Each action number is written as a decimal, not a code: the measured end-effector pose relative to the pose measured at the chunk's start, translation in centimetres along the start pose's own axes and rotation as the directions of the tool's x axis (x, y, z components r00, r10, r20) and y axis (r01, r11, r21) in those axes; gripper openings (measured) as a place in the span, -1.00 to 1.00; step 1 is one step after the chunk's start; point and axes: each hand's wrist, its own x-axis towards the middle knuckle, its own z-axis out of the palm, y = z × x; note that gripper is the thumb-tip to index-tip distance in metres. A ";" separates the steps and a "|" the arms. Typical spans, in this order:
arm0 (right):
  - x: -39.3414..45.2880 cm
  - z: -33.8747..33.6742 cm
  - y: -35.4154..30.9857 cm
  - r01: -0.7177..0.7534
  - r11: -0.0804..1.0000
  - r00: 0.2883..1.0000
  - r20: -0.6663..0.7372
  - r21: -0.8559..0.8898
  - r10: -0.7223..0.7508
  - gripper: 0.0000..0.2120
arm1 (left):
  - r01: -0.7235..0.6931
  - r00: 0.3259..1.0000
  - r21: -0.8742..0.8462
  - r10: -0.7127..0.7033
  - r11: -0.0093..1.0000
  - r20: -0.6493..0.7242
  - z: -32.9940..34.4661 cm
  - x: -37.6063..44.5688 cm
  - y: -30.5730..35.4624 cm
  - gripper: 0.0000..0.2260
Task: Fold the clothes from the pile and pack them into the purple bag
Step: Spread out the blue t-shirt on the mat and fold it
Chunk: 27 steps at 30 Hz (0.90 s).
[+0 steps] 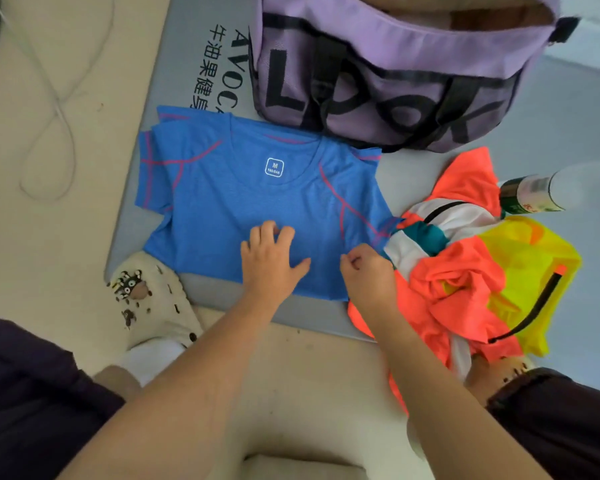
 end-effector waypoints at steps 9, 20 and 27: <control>-1.6 1.0 2.3 -0.147 0.989 0.989 0.040 0.034 0.145 -0.72 | 0.000 0.995 0.059 -0.006 0.998 0.101 1.1 -1.9 -0.7 -0.23; -3.4 2.0 5.0 -0.249 0.951 0.955 0.211 0.184 0.209 -0.86 | -0.061 0.998 -0.047 0.062 0.997 0.025 2.4 -2.5 -2.9 -0.16; -5.5 1.7 4.4 -0.287 0.814 0.946 0.283 0.505 0.158 -0.77 | -0.065 0.998 -0.038 0.065 0.997 -0.007 2.8 -2.5 -3.1 -0.16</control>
